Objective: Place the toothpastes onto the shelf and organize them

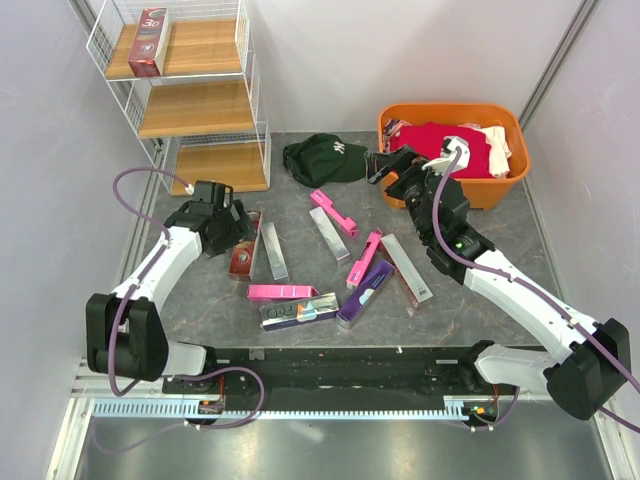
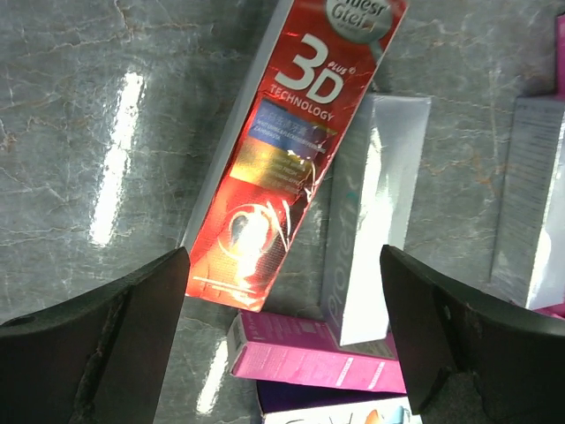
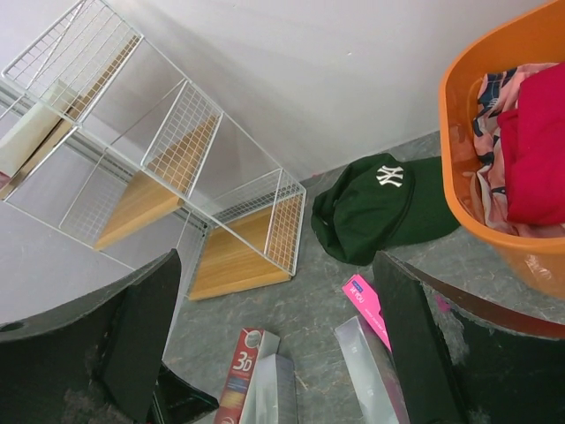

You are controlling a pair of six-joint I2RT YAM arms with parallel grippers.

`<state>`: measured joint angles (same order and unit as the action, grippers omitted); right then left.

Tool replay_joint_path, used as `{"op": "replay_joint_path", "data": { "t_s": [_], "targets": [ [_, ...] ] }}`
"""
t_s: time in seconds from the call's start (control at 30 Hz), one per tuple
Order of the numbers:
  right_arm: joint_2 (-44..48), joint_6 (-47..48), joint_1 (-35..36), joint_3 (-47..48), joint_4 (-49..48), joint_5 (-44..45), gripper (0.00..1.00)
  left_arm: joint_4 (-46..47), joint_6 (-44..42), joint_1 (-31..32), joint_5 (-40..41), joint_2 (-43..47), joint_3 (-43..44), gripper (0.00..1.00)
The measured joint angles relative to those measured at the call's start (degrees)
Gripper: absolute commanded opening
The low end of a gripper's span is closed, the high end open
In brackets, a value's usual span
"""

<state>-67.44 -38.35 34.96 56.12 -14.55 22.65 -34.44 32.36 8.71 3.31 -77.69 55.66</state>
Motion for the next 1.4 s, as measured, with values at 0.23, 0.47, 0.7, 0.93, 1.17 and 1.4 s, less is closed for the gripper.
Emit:
{"op": "replay_joint_path", "data": {
  "t_s": [0.23, 0.47, 0.7, 0.93, 1.17, 1.4],
  "targets": [
    [0.00, 0.00, 0.00, 0.00, 0.11, -0.59, 0.98, 2.49, -0.72, 0.00, -0.74, -2.47, -2.69, 0.88],
    [0.00, 0.02, 0.00, 0.00, 0.26, -0.94, 0.98, 4.59, -0.98, 0.07, -0.66, -7.13, -4.48, 0.80],
    [-0.26, 0.04, 0.00, 0.00, 0.52, -1.22, 0.98, 7.19, -1.27, 1.01, -0.28, -10.01, -6.05, 0.71],
    [-1.01, 0.04, -0.02, 0.00, 0.74, -1.46, 0.98, 9.03, -1.79, 2.21, 1.01, -10.93, -6.29, 0.41],
    [-1.01, 0.04, -0.11, 0.00, 0.96, -1.66, 0.98, 9.33, -1.84, 3.02, 2.51, -8.22, -7.45, 0.34],
    [-1.18, 0.02, -0.11, 0.02, 1.01, -2.38, 0.98, 7.58, -1.86, 3.06, 1.99, 2.19, -7.76, 0.34]
  ]
}}
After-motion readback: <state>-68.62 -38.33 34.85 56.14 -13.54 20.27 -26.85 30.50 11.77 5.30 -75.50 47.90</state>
